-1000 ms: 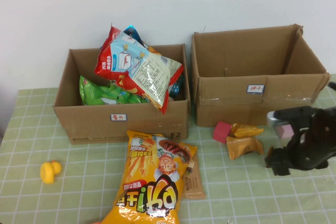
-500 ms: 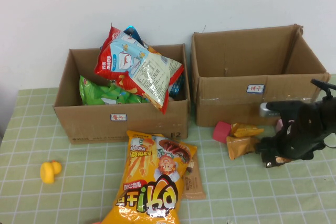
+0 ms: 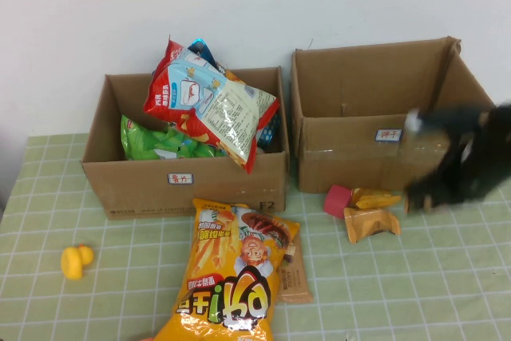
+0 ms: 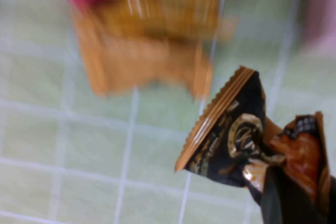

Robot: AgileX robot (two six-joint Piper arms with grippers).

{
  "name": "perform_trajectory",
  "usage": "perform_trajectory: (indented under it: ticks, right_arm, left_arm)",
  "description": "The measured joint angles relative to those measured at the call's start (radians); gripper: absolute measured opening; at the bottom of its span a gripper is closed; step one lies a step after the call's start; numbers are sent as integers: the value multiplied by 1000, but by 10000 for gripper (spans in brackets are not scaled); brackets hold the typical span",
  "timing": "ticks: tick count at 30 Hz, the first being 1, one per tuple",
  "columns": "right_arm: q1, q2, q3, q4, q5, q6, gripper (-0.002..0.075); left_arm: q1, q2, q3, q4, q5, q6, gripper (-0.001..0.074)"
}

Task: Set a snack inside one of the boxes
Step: Pick up the biscuit, then place the biscuit in the biscuit box

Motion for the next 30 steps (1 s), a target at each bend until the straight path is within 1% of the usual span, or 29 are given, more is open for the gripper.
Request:
perform_trajectory:
  ticks: [4, 6, 10, 14, 19, 21, 23, 25, 27, 30]
  right_arm:
    - [0, -210, 0, -3, -31, -33, 34]
    - [0, -300, 0, -5, -89, -40, 33]
    - [0, -383, 0, -11, -229, -47, 33]
    - [0, -362, -20, -11, -320, -49, 33]
    - [0, -237, -122, -13, -335, -49, 33]
    - [0, -164, -177, -13, -333, -49, 45]
    - [0, -92, -222, -13, -323, -49, 85]
    - [0, -35, -258, -13, -319, -47, 165]
    - [0, 10, -286, -13, -316, -28, 279]
    - [0, 33, -299, -13, -313, 5, 413]
  left_arm:
    - [0, 0, 0, 0, 0, 0, -3]
    - [0, 0, 0, 0, 0, 0, -3]
    - [0, 0, 0, 0, 0, 0, -3]
    - [0, 0, 0, 0, 0, 0, -3]
    - [0, 0, 0, 0, 0, 0, -3]
    - [0, 0, 0, 0, 0, 0, -3]
    - [0, 0, 0, 0, 0, 0, -3]
    - [0, 0, 0, 0, 0, 0, -3]
    - [0, 0, 0, 0, 0, 0, -3]
    - [0, 0, 0, 0, 0, 0, -3]
